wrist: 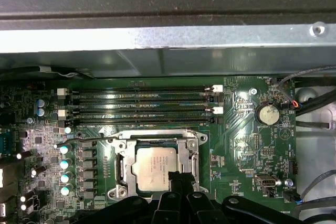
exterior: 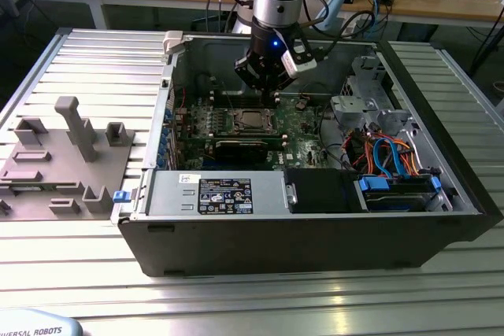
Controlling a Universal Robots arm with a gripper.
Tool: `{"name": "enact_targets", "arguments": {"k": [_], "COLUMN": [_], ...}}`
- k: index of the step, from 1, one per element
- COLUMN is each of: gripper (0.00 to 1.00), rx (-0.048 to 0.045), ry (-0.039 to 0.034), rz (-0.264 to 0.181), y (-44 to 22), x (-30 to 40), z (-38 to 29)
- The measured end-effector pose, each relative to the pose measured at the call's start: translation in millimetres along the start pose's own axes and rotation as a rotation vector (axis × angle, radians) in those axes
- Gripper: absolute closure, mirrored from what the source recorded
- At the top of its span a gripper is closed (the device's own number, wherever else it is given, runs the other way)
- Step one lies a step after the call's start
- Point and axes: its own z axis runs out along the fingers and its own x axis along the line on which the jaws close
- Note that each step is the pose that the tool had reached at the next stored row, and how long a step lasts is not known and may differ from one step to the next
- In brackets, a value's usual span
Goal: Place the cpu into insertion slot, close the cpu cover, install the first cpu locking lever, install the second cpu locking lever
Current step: 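Install the first cpu locking lever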
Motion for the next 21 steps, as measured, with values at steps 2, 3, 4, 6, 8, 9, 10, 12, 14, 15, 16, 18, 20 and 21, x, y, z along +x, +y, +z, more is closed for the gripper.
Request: {"name": "enact_targets", "arguments": {"k": [2,3,4,6,8,9,10,12,14,15,16,18,20,21], "gripper": [0.89,0.89,0.89,0.89,0.89,0.89,0.89,0.89,0.89,0.89,0.89,0.89,0.89,0.89], "rx": [-0.0035,-0.0063,-0.0077,-0.0116,-0.0119,-0.0119,-0.0118,-0.0118,-0.0118,-0.0118,-0.0119,-0.0119,-0.0121,-0.0118], "ry": [0.0003,0.0003,0.0003,0.0004,0.0005,0.0006,0.0006,0.0006,0.0007,0.0006,0.0006,0.0006,0.0005,0.0007], "rz": [-0.003,-0.004,-0.005,-0.010,-0.021,-0.027,-0.028,-0.028,-0.029,-0.029,-0.029,-0.029,-0.029,-0.029], "y": [-0.1,-0.1,-0.1,-0.1,0.0,0.0,-0.1,-0.1,-0.1,-0.1,-0.1,-0.1,-0.1,-0.1], "x": [0.1,0.0,0.1,0.1,0.1,0.2,0.2,0.2,0.2,0.2,0.2,0.2,0.2,0.2], "z": [-0.1,-0.1,-0.1,-0.1,-0.1,-0.1,-0.1,-0.1,-0.1,-0.2,-0.4,-1.1,-1.4,-1.8]}}
